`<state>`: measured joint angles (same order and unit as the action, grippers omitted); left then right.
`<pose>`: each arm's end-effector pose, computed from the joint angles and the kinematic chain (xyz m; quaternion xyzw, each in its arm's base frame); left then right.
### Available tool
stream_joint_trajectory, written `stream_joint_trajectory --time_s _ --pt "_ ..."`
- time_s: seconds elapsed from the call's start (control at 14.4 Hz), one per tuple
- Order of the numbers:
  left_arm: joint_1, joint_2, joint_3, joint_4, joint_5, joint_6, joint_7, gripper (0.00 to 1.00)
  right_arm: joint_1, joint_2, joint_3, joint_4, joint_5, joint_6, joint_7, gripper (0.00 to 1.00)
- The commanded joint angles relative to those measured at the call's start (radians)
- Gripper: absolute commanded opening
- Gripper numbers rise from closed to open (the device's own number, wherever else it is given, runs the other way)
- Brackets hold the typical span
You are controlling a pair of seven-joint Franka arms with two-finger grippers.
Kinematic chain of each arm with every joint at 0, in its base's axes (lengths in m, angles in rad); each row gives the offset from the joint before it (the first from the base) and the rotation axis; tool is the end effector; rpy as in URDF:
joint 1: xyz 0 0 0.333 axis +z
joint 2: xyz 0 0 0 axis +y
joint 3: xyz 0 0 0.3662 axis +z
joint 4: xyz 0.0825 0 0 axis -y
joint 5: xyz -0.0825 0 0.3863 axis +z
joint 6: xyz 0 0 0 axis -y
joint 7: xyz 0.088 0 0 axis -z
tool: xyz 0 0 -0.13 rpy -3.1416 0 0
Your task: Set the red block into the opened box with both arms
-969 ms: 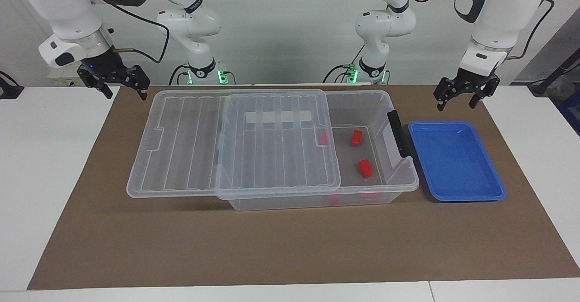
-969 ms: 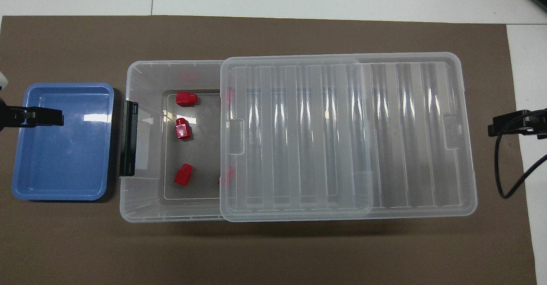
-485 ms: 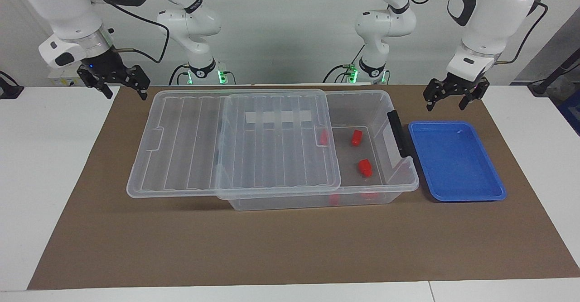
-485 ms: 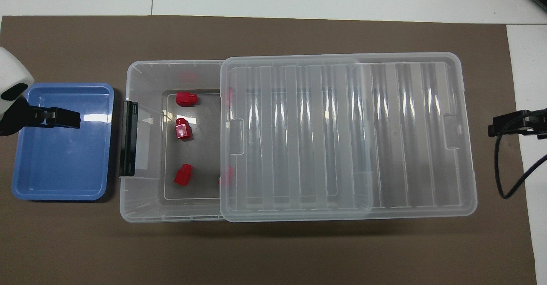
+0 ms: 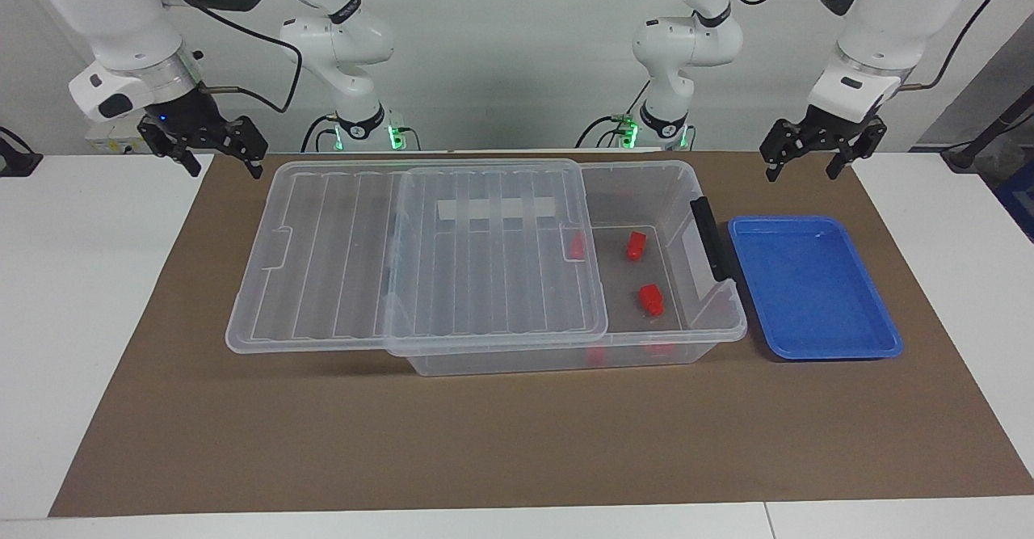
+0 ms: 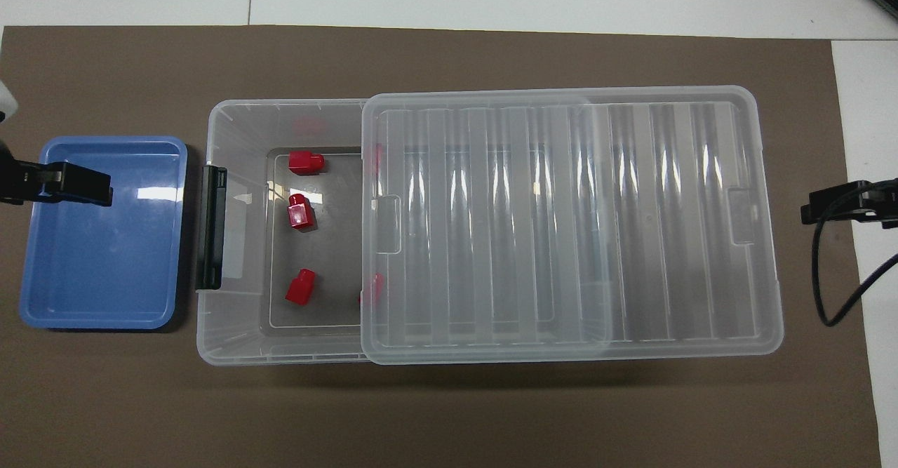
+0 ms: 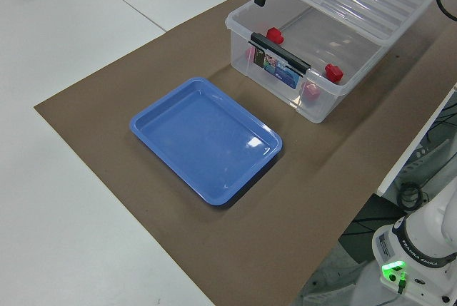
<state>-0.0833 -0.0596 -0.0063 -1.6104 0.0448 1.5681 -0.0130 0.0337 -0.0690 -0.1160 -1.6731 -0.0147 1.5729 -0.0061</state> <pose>0.5337 -0.0422 0.6653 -0.9990 0.0380 -0.0098 0.0221 0.5278 -0.0478 0.6407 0.9992 -0.0378 -0.0160 0.0027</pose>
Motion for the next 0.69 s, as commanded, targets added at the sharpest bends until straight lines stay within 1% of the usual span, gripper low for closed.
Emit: stream_joint_trajectory --time_s 0.0,0.14,0.42,0.62 --pt "0.011 -0.028 -0.014 -0.011 -0.014 -0.037 0.013 1.00 -0.005 -0.015 0.002 -0.014 0.001 0.001 0.009 1.00" --pt "0.016 -0.032 -0.009 -0.008 -0.014 -0.040 0.060 1.00 -0.005 -0.015 0.002 -0.014 -0.001 0.003 0.009 1.00" --pt "0.007 -0.046 -0.014 -0.013 -0.014 -0.033 0.065 1.00 -0.011 -0.017 0.002 -0.017 0.001 0.001 0.005 1.00" --pt "0.000 -0.055 -0.012 -0.046 -0.014 0.006 0.054 1.00 -0.009 -0.017 0.002 -0.017 0.001 0.003 0.005 1.00"
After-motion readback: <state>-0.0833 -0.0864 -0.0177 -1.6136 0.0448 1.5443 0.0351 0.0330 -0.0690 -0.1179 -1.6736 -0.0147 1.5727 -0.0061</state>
